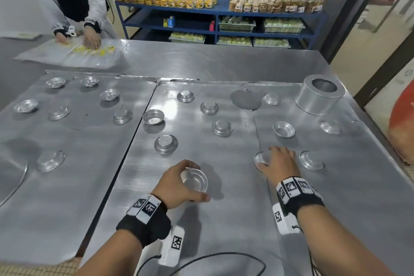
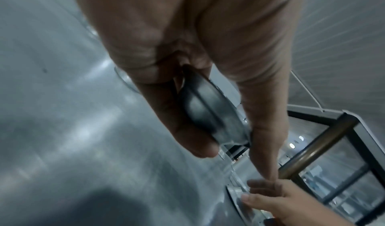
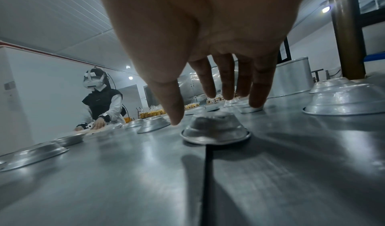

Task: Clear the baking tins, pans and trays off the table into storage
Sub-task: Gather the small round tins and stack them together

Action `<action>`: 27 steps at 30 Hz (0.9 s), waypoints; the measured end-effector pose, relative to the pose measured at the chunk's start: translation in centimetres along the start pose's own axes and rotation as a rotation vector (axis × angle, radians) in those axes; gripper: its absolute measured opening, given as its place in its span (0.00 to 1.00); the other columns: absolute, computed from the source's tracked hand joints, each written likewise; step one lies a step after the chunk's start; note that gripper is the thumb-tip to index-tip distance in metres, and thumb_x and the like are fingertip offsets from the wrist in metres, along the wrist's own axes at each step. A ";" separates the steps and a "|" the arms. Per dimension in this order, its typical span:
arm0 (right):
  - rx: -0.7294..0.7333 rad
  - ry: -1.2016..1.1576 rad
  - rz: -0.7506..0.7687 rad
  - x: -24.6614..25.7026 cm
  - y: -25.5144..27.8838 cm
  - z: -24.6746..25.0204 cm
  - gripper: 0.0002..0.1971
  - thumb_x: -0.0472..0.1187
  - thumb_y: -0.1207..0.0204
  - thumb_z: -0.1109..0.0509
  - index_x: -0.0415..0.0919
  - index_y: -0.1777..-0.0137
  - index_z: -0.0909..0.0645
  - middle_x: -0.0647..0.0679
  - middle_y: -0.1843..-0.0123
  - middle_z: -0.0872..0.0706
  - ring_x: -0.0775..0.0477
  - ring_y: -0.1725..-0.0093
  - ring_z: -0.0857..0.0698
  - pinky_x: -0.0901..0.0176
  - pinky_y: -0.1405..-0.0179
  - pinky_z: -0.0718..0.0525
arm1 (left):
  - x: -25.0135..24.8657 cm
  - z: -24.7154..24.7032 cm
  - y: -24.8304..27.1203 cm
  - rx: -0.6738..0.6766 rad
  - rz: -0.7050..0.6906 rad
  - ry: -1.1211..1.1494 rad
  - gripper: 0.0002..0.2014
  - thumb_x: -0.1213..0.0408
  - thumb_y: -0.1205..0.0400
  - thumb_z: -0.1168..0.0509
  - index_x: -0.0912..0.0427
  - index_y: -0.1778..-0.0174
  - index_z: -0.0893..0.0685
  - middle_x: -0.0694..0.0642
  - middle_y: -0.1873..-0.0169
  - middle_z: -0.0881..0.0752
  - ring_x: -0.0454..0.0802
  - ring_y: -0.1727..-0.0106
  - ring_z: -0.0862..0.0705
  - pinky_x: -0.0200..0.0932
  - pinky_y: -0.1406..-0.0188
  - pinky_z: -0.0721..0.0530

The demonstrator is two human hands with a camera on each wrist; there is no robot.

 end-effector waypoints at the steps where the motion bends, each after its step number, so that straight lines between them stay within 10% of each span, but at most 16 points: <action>1: 0.028 0.004 -0.013 -0.2 -0.4 0.0 0.30 0.54 0.29 0.26 0.41 0.29 0.24 0.41 0.31 0.22 0.35 0.31 0.29 0.46 0.35 0.24 | -0.1 -0.6 0.0 0.002 0.021 0.073 0.35 0.57 0.52 0.10 0.46 0.49 0.15 0.46 0.51 0.12 0.42 0.53 0.13 0.46 0.62 0.09; 8: 0.161 -0.058 -0.002 -1.4 -2.4 -0.9 0.35 0.57 0.38 0.19 0.42 0.34 0.22 0.40 0.37 0.18 0.34 0.35 0.23 0.49 0.38 0.22 | -0.7 -4.6 -0.4 -0.007 0.139 0.270 0.34 0.74 0.50 0.11 0.55 0.48 0.14 0.55 0.56 0.11 0.48 0.57 0.15 0.52 0.67 0.10; 17: -0.001 -0.297 0.056 -0.7 -0.1 1.1 0.35 0.47 0.39 0.15 0.42 0.34 0.26 0.42 0.36 0.20 0.38 0.37 0.20 0.50 0.40 0.22 | -1.1 -6.5 0.3 0.009 0.245 0.494 0.27 0.67 0.37 0.13 0.62 0.45 0.16 0.68 0.47 0.12 0.72 0.46 0.11 0.73 0.55 0.11; 21: -0.043 -0.401 0.134 0.8 2.7 2.7 0.36 0.49 0.41 0.14 0.49 0.33 0.22 0.46 0.35 0.24 0.45 0.39 0.20 0.58 0.38 0.24 | -2.7 -6.3 0.9 0.031 0.290 0.596 0.16 0.68 0.21 0.25 0.68 0.41 0.18 0.69 0.47 0.15 0.63 0.56 0.11 0.58 0.68 0.09; 27: -0.092 -0.700 0.226 2.7 7.9 2.8 0.33 0.57 0.49 0.12 0.57 0.44 0.23 0.53 0.43 0.21 0.52 0.46 0.15 0.58 0.40 0.15 | -3.1 -6.2 1.7 0.054 0.362 0.666 0.21 0.52 0.16 0.31 0.69 0.41 0.16 0.68 0.42 0.16 0.65 0.50 0.12 0.60 0.61 0.09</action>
Point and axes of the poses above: each hand's wrist, its own y-axis away from the middle knuckle, its own z-axis out of the back of the hand, x = y × z, the point moved 1 cm from there along -y, towards the middle knuckle
